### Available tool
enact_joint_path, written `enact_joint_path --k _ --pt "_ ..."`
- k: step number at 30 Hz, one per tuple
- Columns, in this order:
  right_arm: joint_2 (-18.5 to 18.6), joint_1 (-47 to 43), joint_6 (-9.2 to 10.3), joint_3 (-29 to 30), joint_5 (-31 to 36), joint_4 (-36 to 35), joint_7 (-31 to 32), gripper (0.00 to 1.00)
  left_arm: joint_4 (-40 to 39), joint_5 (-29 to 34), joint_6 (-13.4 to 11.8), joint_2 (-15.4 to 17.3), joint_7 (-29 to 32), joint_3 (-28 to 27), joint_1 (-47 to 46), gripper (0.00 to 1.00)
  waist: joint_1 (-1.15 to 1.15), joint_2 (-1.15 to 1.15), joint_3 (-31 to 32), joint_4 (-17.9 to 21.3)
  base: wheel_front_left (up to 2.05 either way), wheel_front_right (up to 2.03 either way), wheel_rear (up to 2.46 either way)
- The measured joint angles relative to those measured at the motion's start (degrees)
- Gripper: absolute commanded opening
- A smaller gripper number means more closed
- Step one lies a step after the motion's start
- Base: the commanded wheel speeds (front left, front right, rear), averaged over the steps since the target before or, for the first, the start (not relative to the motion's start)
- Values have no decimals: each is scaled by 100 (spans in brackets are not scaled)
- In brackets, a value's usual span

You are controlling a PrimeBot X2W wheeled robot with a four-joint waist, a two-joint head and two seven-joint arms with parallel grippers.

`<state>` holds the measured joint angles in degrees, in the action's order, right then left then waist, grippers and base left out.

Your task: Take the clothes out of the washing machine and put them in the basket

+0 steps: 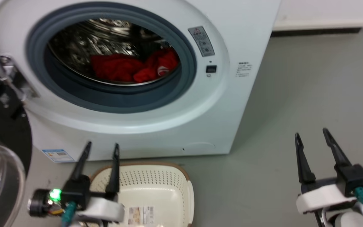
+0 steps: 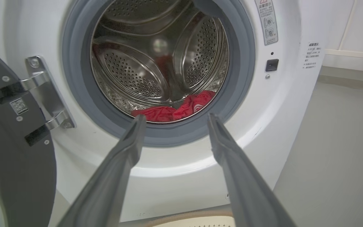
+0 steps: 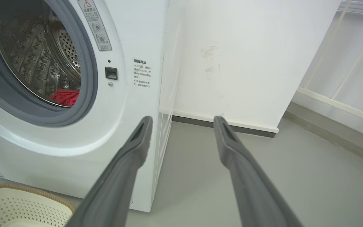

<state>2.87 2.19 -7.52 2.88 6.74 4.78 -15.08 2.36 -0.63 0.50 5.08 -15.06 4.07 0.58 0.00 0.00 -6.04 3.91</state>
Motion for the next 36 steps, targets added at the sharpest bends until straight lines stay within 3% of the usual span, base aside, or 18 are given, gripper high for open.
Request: enact_joint_path --k 7,14,22,25,36 --pt "3 618 0 -123 -322 -153 -1 100 517 -26 347 710 -1 -357 -1244 100 0 0 -810 362 0 0 0" --pt "7 1110 0 -166 -643 -302 -1 100 1722 57 560 1479 104 -364 -3151 100 1 0 -1887 719 0 0 0" --pt "8 1548 0 -460 -689 -658 -1 100 2944 -71 689 2362 1719 122 -6055 100 2 0 -3076 1091 0 0 0" --pt "11 1614 0 -470 -764 -821 -1 100 3404 47 691 2688 2547 610 -6911 100 2 0 -3455 1241 0 0 0" --pt "8 1749 0 -939 -1145 -1233 -1 100 4357 -367 699 3310 4585 1624 -9236 100 1 -1 -4428 1818 0 0 0"
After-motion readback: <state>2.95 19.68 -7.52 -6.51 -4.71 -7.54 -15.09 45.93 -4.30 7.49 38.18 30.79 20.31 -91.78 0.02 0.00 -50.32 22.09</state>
